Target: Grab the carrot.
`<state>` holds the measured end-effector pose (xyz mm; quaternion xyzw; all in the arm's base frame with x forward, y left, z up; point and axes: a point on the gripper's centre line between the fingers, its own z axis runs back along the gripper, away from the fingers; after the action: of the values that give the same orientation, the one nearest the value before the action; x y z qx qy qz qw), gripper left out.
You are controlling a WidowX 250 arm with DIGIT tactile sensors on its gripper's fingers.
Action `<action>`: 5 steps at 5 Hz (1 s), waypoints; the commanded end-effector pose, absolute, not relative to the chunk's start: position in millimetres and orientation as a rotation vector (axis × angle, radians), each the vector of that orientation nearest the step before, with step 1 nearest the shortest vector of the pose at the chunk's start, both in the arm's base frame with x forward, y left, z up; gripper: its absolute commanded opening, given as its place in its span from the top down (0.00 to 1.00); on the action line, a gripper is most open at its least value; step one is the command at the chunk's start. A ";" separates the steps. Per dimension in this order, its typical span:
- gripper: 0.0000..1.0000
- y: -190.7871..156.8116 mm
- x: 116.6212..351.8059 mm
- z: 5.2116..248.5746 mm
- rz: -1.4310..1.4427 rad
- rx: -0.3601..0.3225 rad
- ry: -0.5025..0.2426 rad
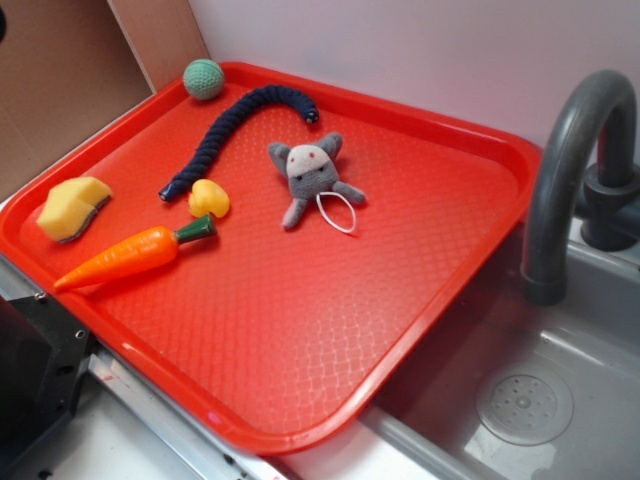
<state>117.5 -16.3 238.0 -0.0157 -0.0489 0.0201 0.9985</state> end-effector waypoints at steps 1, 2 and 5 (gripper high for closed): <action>0.00 -16.3 117.5 238.0 0.040 -0.031 -0.098; 0.00 -17.5 120.4 232.5 0.002 -0.017 -0.129; 0.00 0.6 138.7 184.5 -0.068 0.004 -0.103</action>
<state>137.2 -2.1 177.8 0.0009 -0.0383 -0.0391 0.9985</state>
